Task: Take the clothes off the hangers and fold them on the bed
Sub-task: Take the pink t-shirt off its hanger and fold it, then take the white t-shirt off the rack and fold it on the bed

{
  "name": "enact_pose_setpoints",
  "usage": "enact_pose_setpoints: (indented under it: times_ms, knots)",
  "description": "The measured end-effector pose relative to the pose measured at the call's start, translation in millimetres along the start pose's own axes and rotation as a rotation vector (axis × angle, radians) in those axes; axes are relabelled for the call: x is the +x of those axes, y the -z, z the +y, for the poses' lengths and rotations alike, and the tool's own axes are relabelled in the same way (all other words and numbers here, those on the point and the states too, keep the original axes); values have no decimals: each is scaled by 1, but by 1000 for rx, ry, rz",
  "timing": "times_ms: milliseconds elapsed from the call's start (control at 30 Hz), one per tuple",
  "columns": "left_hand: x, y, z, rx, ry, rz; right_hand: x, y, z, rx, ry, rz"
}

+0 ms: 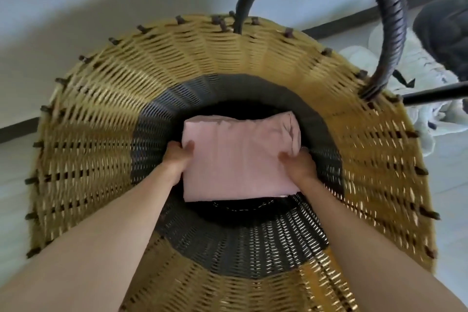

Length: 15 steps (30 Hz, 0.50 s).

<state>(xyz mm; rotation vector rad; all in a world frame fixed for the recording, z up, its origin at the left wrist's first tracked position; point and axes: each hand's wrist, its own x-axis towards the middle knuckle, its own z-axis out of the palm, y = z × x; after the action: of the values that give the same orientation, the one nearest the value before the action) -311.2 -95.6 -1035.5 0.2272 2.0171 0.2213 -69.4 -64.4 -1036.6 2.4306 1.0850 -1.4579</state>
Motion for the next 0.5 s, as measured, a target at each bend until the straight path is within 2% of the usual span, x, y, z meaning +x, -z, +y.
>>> enact_pose_setpoints:
  times_ms: [100, 267, 367, 500]
  knots:
    - [-19, 12, 4, 224, -57, 27, -21, 6, -10, -92, 12, 30]
    - [-81, 33, 21, 754, -378, 32, -80, 38, -27, -227, 108, -95]
    - [-147, 51, 42, 827, -493, -106, -144, 87, -44, -224, 130, -190]
    - [-255, 73, 71, 816, -616, -237, -235, 155, -57, -218, 200, -169]
